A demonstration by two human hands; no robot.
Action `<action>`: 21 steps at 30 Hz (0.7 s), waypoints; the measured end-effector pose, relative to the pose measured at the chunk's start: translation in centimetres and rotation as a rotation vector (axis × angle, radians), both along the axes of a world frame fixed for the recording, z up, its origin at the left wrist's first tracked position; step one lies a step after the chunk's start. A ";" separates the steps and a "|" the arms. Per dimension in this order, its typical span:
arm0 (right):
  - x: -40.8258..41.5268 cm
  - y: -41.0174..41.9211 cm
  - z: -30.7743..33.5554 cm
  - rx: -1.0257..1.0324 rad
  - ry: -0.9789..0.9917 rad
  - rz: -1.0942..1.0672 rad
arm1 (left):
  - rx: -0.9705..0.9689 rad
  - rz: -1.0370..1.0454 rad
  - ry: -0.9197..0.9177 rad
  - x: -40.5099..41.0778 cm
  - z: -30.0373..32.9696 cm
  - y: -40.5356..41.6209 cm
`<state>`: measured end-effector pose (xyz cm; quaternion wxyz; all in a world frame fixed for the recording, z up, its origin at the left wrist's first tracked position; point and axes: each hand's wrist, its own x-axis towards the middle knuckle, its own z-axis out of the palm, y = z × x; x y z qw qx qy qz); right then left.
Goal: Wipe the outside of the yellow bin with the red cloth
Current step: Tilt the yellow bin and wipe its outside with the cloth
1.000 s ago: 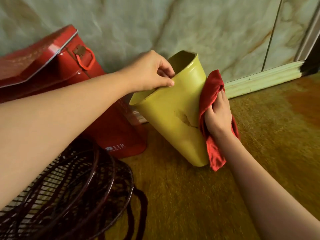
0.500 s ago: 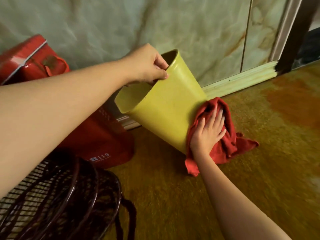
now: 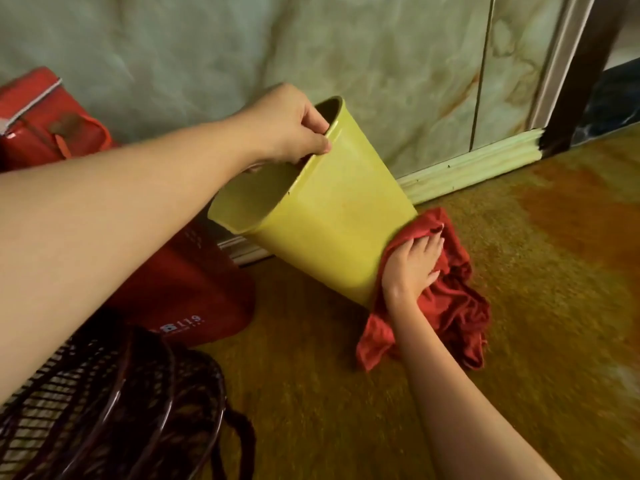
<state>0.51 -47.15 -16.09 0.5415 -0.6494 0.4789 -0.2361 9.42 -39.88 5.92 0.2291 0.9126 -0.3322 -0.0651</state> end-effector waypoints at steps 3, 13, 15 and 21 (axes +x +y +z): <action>2.1 3.0 3.9 -0.261 -0.113 0.041 | 0.046 0.010 -0.077 0.0 0.2 -0.9; 0.9 -3.1 -1.1 0.011 -0.135 0.052 | 0.002 -0.044 -0.001 -1.4 -0.3 0.0; 0.7 -3.6 -1.7 0.067 -0.132 0.076 | 0.019 -0.067 -0.038 -2.3 -0.6 -0.2; -2.9 -4.3 -1.0 -0.040 -0.204 0.256 | 0.141 -0.188 -0.080 -2.8 0.2 4.9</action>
